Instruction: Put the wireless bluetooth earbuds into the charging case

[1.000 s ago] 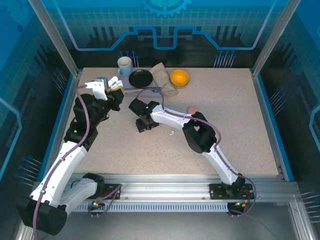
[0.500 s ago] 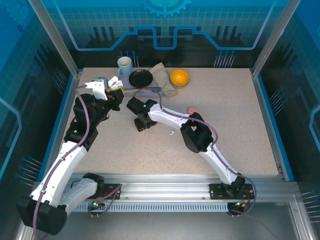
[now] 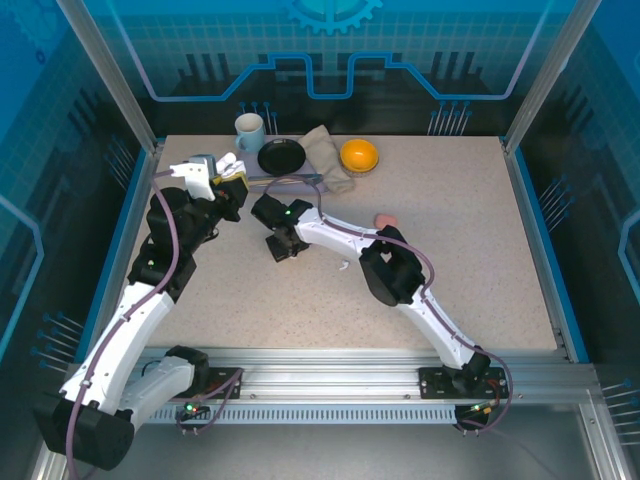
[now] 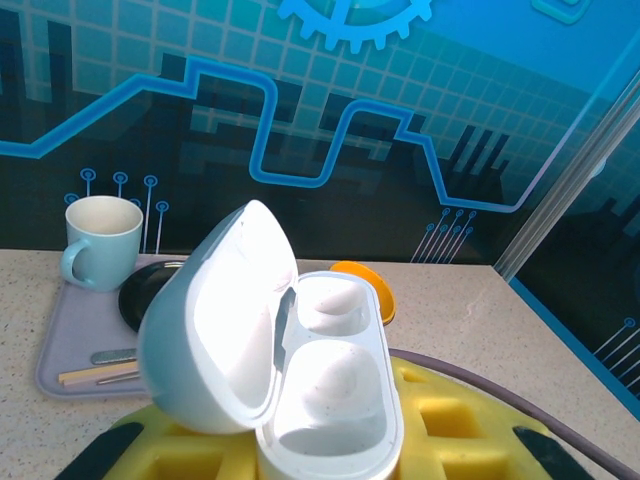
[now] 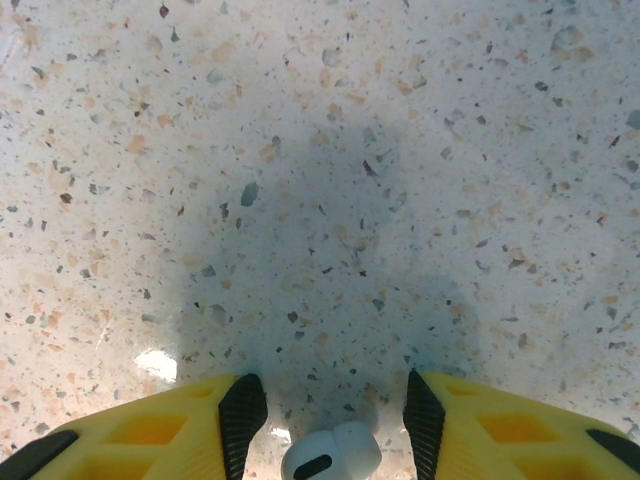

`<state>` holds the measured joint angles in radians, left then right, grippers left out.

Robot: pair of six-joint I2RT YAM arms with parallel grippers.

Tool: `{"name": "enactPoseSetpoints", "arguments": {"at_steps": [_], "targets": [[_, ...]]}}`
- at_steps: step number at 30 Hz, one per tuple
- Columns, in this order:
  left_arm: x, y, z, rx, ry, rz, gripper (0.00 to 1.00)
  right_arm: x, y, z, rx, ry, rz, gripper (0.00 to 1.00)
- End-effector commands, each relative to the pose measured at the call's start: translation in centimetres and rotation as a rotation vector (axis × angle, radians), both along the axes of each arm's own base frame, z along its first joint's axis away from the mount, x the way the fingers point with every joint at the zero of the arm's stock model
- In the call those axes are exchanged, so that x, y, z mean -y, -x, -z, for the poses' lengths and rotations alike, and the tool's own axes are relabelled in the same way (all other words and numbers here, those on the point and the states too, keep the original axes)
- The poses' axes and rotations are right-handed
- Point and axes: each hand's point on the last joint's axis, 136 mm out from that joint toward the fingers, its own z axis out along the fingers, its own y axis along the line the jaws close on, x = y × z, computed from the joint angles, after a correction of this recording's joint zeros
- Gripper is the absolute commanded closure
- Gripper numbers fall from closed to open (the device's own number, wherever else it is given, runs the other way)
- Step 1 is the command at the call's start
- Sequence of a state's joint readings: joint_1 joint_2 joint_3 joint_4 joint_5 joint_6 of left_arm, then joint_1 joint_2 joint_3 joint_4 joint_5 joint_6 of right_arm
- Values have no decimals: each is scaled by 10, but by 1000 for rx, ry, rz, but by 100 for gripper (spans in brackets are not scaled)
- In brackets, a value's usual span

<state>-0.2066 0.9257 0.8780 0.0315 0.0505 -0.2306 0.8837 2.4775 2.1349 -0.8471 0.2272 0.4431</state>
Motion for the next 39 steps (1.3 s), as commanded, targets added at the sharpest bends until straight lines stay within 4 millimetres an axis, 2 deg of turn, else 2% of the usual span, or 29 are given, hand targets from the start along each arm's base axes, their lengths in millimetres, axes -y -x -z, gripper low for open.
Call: {"name": "enactPoseSetpoints", "arguments": {"at_steps": [1,16,30,37,39], "targets": [[1,3,-6,24,10,14,100,-15,3,19,14,-39,-27,52],[2,4,-8,25,13,21,100,-13,14,12,11,-81,-111,54],[4,1,-8,20,18,27,100,1,15,6,-9,-129,-130,55],[5,-2,-9,18,22,31,100,1,19,9,-22,-131,-143,57],[5,-2,-10,18,19,32,100,0,18,-3,-6,-149,-152,58]]}}
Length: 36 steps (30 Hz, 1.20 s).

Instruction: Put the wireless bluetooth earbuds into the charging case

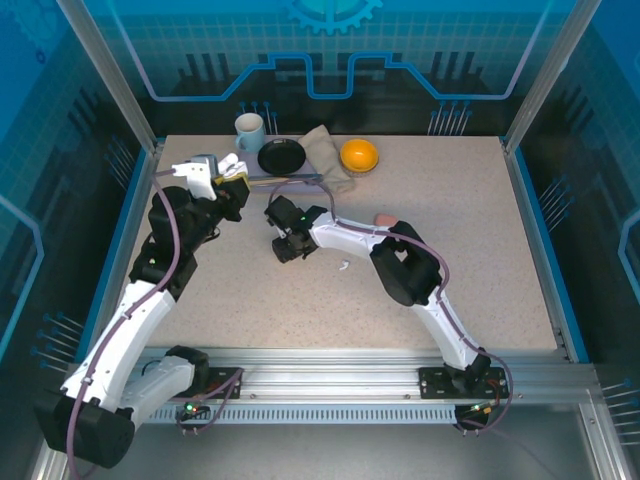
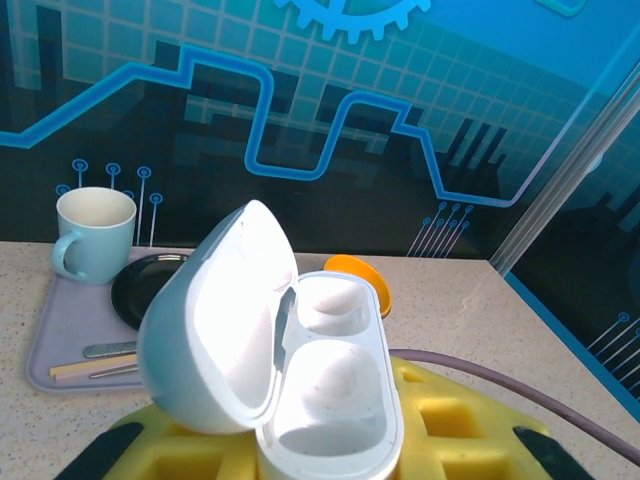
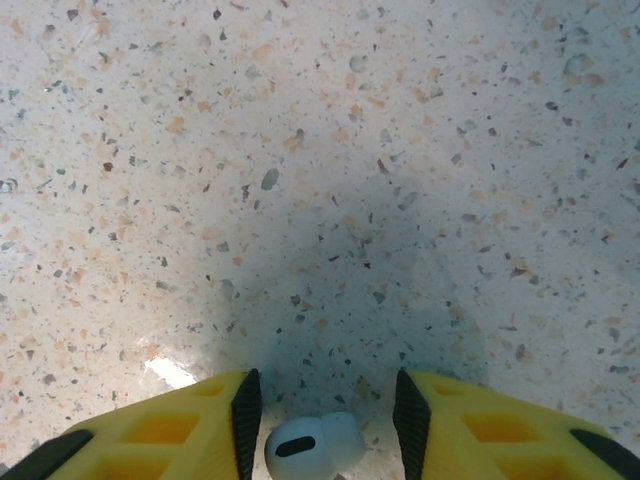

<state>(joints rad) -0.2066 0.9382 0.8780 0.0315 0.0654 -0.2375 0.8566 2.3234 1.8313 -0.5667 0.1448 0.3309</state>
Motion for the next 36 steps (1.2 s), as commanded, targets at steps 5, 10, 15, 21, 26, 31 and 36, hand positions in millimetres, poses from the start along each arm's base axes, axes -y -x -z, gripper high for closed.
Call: {"name": "enactPoseSetpoints", "arguments": {"at_steps": [5,10,15,21,26,31,36], "targets": [[2,0,-15,38,10,15,100,1,19,2,-52,-9,-68,58],[2,-1,-16,36,11,17,100,5,22,7,-43,28,-78,58],[2,-1,-17,39,12,17,100,9,22,10,-24,80,-84,58],[2,-2,-18,42,17,15,100,12,21,10,-5,110,-80,58],[2,-1,-18,41,19,16,100,12,22,12,1,127,-75,60],[2,0,-17,41,21,15,100,11,23,12,0,129,-65,64],[2,1,-16,41,18,15,100,9,22,9,3,126,-54,69]]}}
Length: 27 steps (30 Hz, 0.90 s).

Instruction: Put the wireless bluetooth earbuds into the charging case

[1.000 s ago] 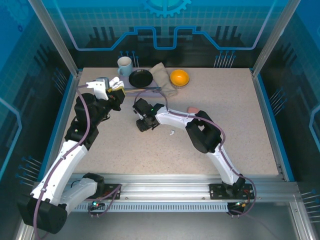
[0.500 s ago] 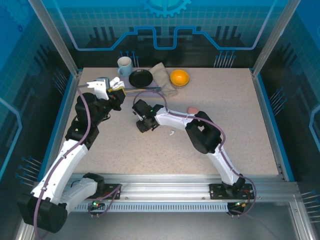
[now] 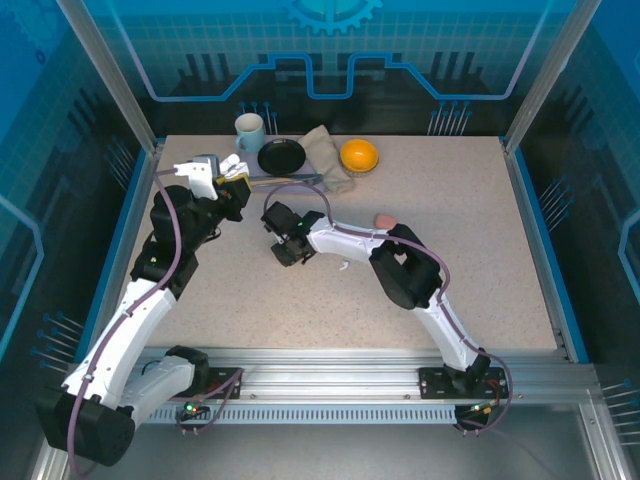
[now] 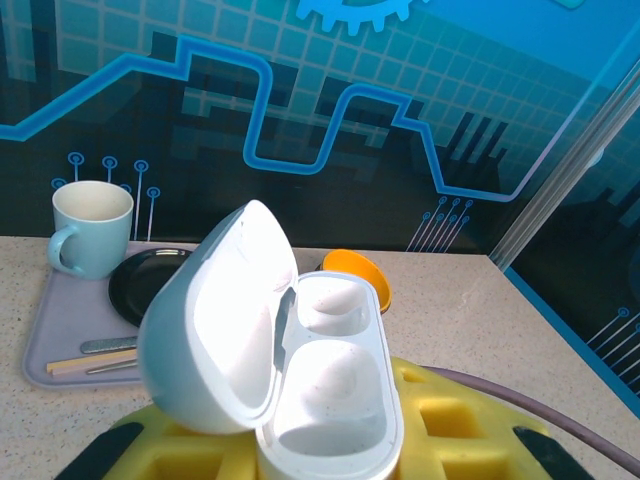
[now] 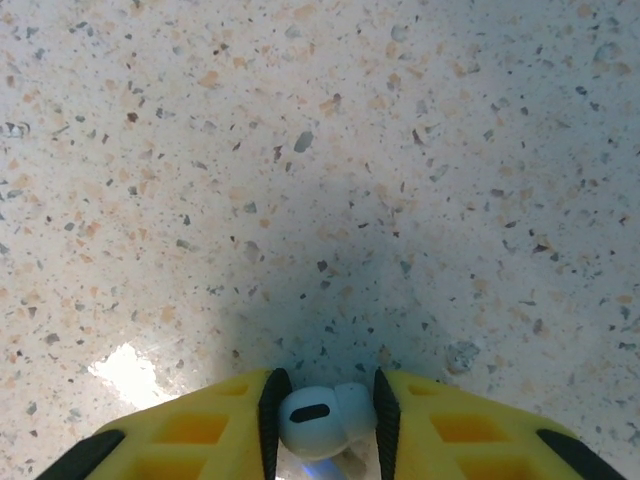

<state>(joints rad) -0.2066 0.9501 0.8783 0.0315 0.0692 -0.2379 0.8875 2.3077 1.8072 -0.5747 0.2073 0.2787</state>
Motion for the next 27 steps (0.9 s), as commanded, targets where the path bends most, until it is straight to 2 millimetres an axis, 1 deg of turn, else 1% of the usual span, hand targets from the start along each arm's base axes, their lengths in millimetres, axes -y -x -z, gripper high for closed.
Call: {"name": "enactPoseSetpoints", "arguments": {"at_steps": [1,2,7,13,20,25,27], "targets": [[1,4,-20,52,19,13,100,8,12,7,-40,57,8,70],[1,5,-20,53,18,15,100,8,13,6,-40,53,14,71],[1,8,-20,56,11,20,100,8,12,-7,-20,19,49,73],[2,12,-20,60,8,28,100,18,7,-30,21,-15,112,75],[8,18,-14,70,7,72,100,45,6,-59,67,-71,204,76],[16,27,-8,96,9,132,100,73,7,-82,101,-127,282,76],[23,32,-7,120,4,182,100,85,8,-96,118,-165,317,76]]}}
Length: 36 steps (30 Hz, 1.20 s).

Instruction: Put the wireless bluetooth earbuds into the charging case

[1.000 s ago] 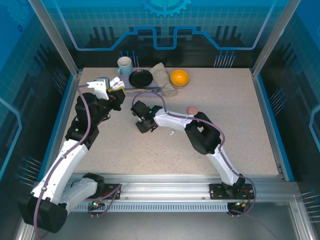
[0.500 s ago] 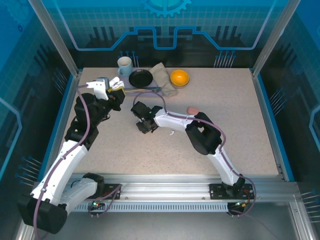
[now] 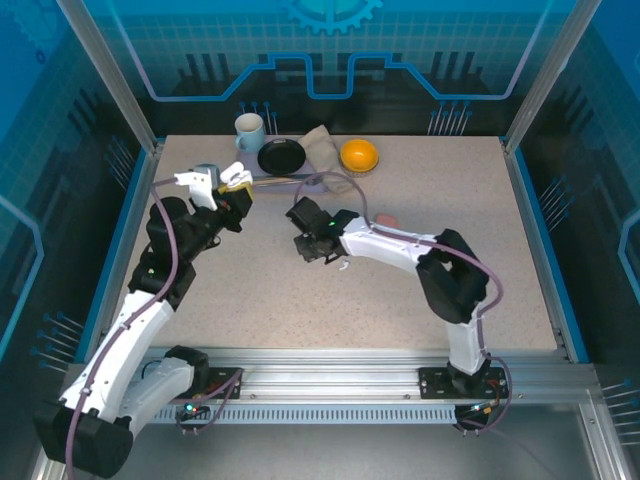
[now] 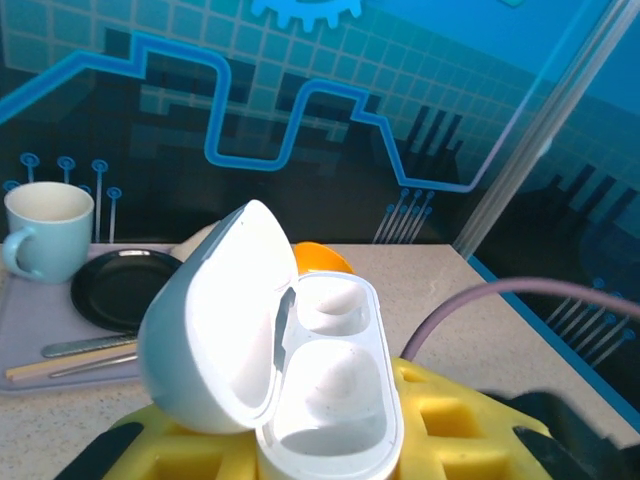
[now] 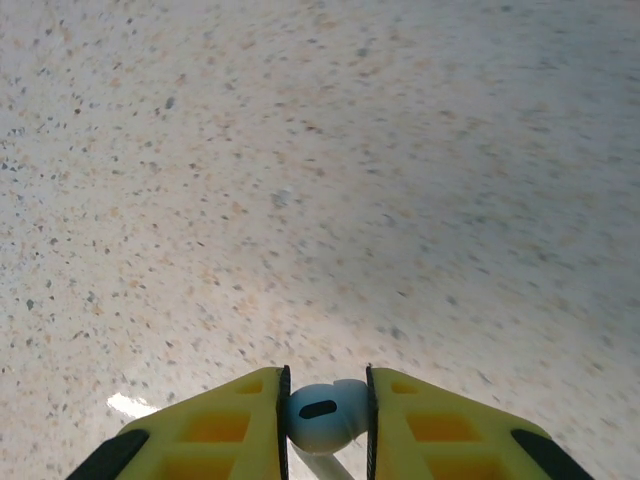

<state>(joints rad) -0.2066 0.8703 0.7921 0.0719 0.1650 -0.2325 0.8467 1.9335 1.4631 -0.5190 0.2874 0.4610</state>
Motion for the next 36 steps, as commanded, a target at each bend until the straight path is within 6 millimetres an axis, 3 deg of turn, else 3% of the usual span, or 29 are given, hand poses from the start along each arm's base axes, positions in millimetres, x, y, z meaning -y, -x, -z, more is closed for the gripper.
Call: {"name": "enactPoseSetpoints", "arguments": {"at_steps": [1,7,14,20,25,29,36], "targets": [[16,13,-11,98,-9,113,100,18,-7,-34,66,-88,91,76],[42,31,-3,183,-52,267,100,51,-4,-95,171,-204,167,76],[93,53,11,294,-189,430,100,98,-2,-180,319,-369,258,77],[119,44,20,311,-237,407,100,127,11,-256,470,-552,289,77],[134,29,15,348,-247,338,100,134,26,-305,564,-729,273,77],[145,15,5,381,-236,290,100,130,35,-332,601,-879,241,76],[163,3,-19,450,-206,250,100,116,44,-351,594,-1080,200,76]]}}
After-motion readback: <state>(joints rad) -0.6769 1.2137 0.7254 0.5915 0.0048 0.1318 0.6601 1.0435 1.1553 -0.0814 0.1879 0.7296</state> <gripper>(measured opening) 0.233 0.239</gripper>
